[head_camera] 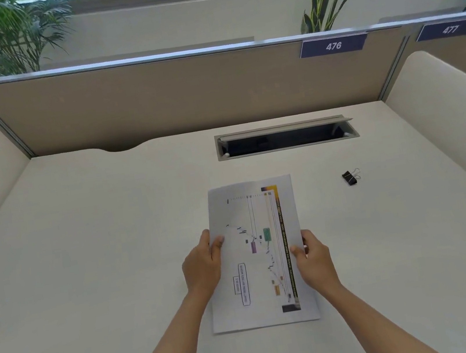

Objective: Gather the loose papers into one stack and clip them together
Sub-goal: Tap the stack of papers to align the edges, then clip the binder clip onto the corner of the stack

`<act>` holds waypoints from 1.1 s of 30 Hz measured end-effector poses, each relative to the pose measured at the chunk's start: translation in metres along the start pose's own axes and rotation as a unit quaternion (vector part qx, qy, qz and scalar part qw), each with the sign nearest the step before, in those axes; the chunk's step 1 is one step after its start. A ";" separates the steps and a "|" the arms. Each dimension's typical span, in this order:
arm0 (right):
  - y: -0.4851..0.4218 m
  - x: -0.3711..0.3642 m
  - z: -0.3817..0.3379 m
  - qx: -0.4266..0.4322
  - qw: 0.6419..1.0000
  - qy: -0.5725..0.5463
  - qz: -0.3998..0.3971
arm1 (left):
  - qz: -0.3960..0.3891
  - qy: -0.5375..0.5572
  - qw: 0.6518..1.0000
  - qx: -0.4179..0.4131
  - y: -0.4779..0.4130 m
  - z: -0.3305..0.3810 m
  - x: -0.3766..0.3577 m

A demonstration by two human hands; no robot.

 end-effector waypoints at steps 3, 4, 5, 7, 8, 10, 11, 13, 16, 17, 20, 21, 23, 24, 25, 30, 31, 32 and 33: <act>-0.012 0.002 0.022 -0.023 0.996 0.084 0.019 | 0.007 0.003 1.000 -0.002 -0.004 -0.006 -0.009; -0.016 0.004 0.027 -0.024 0.993 0.109 0.029 | 0.010 0.004 1.000 -0.010 -0.006 -0.007 -0.011; -0.019 0.005 0.030 -0.024 0.991 0.125 0.035 | 0.008 -0.002 1.000 -0.015 -0.007 -0.008 -0.015; -0.026 0.006 0.034 -0.017 0.989 0.145 0.041 | 0.000 -0.024 1.000 -0.008 -0.010 -0.016 -0.025; -0.028 0.006 0.035 -0.011 0.987 0.156 0.041 | -0.006 -0.028 1.000 0.004 -0.011 -0.020 -0.030; -0.031 0.005 0.035 -0.003 0.984 0.175 0.039 | -0.026 -0.031 0.999 0.024 -0.011 -0.026 -0.038; -0.032 0.005 0.036 -0.007 0.982 0.184 0.032 | -0.038 -0.031 0.998 0.031 -0.011 -0.027 -0.041; -0.035 0.005 0.036 -0.008 0.976 0.216 0.018 | -0.058 -0.025 0.998 0.028 -0.010 -0.023 -0.045; -0.047 0.005 0.039 -0.003 0.965 0.261 -0.031 | -0.074 -0.008 0.997 0.030 -0.009 -0.019 -0.046; -0.053 0.006 0.039 0.000 0.963 0.265 -0.051 | -0.075 -0.009 0.997 0.030 -0.009 -0.018 -0.045; -0.082 0.021 0.036 0.009 0.967 0.245 -0.065 | -0.071 -0.026 0.997 0.021 -0.008 -0.015 -0.044; -0.094 0.032 0.034 0.010 0.971 0.234 -0.049 | -0.068 -0.033 0.997 0.018 -0.008 -0.015 -0.043; -0.120 0.057 0.032 0.005 0.976 0.218 -0.007 | -0.063 -0.045 0.997 0.016 -0.008 -0.015 -0.043; -0.133 0.069 0.032 0.001 0.977 0.213 0.015 | -0.062 -0.048 0.997 0.015 -0.008 -0.015 -0.044; -0.144 0.080 0.032 -0.003 0.976 0.214 0.035 | -0.062 -0.049 0.997 0.015 -0.008 -0.015 -0.045; -0.186 0.121 0.035 -0.017 0.961 0.266 0.081 | -0.061 -0.059 0.996 0.014 -0.009 -0.017 -0.046; -0.192 0.129 0.038 -0.028 0.958 0.272 0.088 | -0.061 -0.060 0.996 0.014 -0.009 -0.016 -0.047; -0.196 0.136 0.040 -0.042 0.955 0.280 0.093 | -0.063 -0.061 0.996 0.014 -0.009 -0.015 -0.047; -0.201 0.139 0.044 -0.058 0.950 0.291 0.097 | -0.067 -0.062 0.996 0.016 -0.009 -0.016 -0.048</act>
Point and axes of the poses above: each hand's wrist, its own y-axis away from the middle knuckle, its own x-axis out of the back of the hand, z = x × y, the point moved 10 cm from there along -y, towards the middle knuckle, and after that the axes turned 2 degrees about z, right-handed, at the moved point
